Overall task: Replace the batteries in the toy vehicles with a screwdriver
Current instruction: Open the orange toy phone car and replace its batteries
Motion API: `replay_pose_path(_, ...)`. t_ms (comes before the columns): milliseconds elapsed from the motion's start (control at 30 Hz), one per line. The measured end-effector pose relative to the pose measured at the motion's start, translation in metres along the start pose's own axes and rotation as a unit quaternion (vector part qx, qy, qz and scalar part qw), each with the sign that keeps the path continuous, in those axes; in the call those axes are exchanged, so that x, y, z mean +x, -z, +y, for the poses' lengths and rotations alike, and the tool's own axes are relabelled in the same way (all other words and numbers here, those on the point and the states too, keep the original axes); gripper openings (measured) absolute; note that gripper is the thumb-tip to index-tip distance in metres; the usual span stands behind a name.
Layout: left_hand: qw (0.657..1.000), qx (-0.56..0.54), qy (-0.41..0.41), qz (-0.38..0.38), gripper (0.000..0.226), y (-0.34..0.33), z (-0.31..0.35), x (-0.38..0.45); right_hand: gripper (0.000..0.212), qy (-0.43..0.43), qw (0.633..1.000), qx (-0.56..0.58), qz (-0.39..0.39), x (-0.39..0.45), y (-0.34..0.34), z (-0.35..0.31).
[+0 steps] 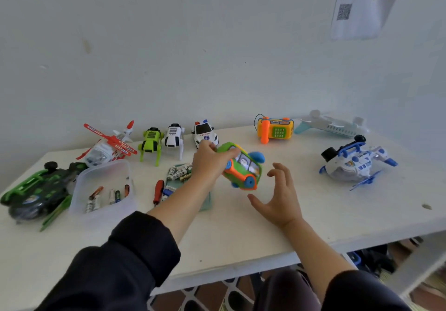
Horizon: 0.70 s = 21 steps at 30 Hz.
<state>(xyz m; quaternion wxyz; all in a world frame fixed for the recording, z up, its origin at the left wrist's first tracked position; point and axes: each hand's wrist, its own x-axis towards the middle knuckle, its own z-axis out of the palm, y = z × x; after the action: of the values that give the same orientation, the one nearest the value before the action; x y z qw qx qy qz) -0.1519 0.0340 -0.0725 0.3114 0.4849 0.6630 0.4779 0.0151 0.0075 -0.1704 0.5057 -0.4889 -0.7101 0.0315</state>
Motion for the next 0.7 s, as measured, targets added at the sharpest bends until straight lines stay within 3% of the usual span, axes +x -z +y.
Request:
replay_pose_path(100,0.970,0.228,-0.081,-0.018,0.051,-0.005,0.013,0.001,0.073,0.043,0.999,-0.029,-0.001,-0.001,-0.002,-0.002)
replay_pose_path(167,0.929,0.358,-0.093,-0.020,0.056,-0.015,0.022,-0.002,0.089,0.081,0.994,-0.037,-0.057,0.001,-0.003,0.000)
replay_pose_path(233,0.902,0.421,-0.100,-0.014,0.059,-0.026,0.032,-0.008,0.102,0.093,0.989,-0.009,-0.119,0.003,-0.003,0.000)
replay_pose_path(400,0.911,0.378,-0.151,-0.069,0.060,-0.030,0.049,-0.005,0.112,0.023,0.986,0.031,-0.165,0.004,-0.006,0.001)
replay_pose_path(500,0.925,0.312,-0.167,-0.142,0.061,-0.015,0.049,0.000,0.115,0.047,0.989,-0.029,-0.135,0.002,-0.009,0.003)
replay_pose_path(600,0.932,0.231,-0.127,-0.248,0.040,0.002,0.044,0.004,0.119,0.067,0.991,-0.075,-0.084,0.002,-0.011,0.005)
replay_pose_path(700,0.920,0.208,-0.132,-0.305,0.045,0.010,0.032,0.005,0.121,0.079,0.993,-0.021,-0.083,0.002,-0.011,0.003)
